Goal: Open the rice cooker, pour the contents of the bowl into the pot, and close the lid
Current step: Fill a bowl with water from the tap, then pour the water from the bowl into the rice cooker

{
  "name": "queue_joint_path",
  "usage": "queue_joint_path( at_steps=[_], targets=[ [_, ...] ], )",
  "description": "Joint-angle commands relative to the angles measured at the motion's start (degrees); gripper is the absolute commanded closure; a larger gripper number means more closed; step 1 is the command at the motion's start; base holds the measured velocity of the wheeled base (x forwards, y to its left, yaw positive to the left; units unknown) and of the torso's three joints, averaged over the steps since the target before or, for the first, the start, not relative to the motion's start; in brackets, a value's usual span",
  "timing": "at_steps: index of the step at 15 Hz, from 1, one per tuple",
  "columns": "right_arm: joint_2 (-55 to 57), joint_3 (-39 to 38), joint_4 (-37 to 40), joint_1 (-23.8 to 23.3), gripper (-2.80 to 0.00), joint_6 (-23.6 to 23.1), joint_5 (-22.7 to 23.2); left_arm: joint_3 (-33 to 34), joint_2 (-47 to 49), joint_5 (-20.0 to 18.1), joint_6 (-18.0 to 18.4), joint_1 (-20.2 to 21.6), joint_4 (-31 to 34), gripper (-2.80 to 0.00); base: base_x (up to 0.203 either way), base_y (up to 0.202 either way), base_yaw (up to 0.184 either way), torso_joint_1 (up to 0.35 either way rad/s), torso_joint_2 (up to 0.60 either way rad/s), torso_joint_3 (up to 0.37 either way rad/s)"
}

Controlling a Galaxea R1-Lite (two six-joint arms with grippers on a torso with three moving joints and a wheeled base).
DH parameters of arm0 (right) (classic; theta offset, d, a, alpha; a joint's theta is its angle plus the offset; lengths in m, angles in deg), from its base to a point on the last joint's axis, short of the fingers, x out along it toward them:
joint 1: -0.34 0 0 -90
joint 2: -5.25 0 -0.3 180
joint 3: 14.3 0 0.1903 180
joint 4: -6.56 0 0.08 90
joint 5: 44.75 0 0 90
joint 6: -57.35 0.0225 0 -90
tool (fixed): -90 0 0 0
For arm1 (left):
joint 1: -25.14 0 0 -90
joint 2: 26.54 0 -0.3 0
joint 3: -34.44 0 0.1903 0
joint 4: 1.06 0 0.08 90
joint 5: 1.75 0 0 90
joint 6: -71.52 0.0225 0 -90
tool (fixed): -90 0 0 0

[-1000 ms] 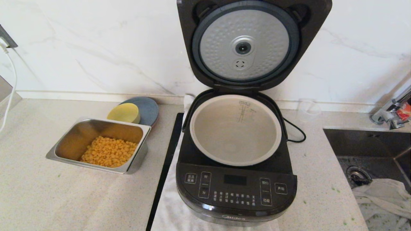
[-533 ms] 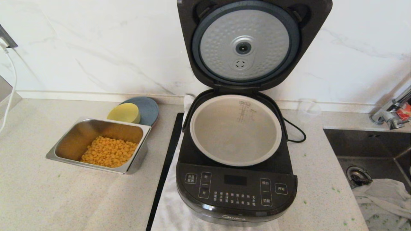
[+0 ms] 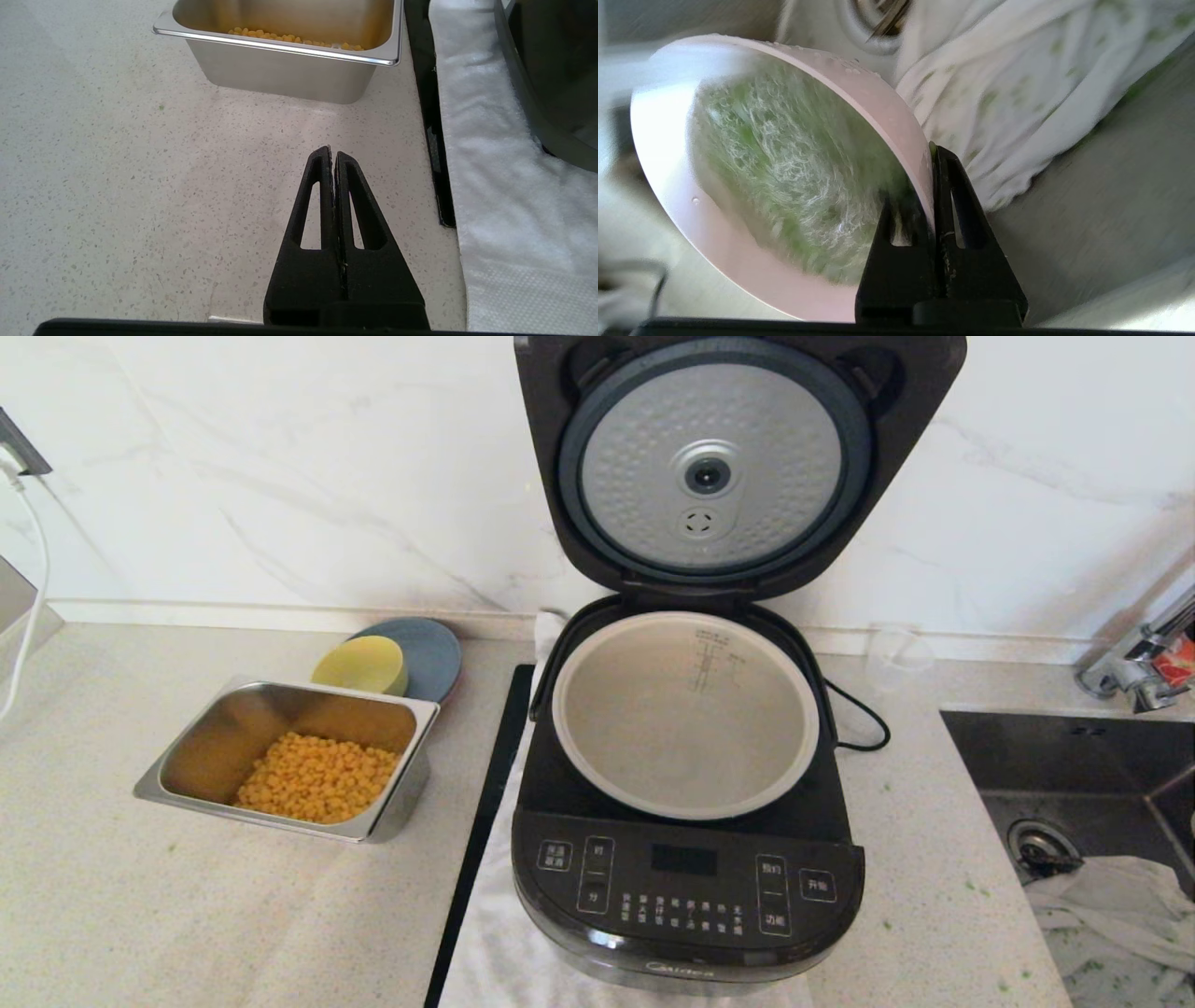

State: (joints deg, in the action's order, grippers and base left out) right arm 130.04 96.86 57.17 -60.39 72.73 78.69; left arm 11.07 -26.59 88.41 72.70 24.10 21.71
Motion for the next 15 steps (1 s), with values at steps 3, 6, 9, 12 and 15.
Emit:
queue_joint_path(
  at_steps=[3, 6, 9, 12, 15],
  targets=[
    [-9.33, -3.97, 6.0, 3.3, 0.0, -2.76, 0.94, 0.44, -0.04, 0.02, -0.02, -0.01, -0.02, 0.0, 0.0, 0.0, 0.0, 0.0, 0.0, 0.0],
    [-16.23, -11.32, 6.95, 8.35, 0.0, -4.42, 0.23, 0.44, -0.04, 0.02, 0.04, -0.01, -0.02, 0.0, 0.0, 0.0, 0.0, 0.0, 0.0, 0.0],
    [-22.96, -16.59, 6.92, 15.08, 0.0, -4.56, -2.11, 0.44, -0.04, 0.02, 0.06, -0.01, -0.02, 0.0, 0.0, 0.0, 0.0, 0.0, 0.0, 0.0],
    [-30.02, -19.69, 7.32, 22.27, 0.0, -4.01, -4.55, 0.44, -0.04, 0.02, -0.03, -0.01, -0.02, 0.0, 0.0, 0.0, 0.0, 0.0, 0.0, 0.0],
    [-36.37, -20.41, 8.2, 30.8, 0.0, -1.13, -8.51, 0.44, -0.12, 0.02, 0.03, -0.01, -0.02, 0.0, 0.0, 0.0, 0.0, 0.0, 0.0, 0.0]
  ],
)
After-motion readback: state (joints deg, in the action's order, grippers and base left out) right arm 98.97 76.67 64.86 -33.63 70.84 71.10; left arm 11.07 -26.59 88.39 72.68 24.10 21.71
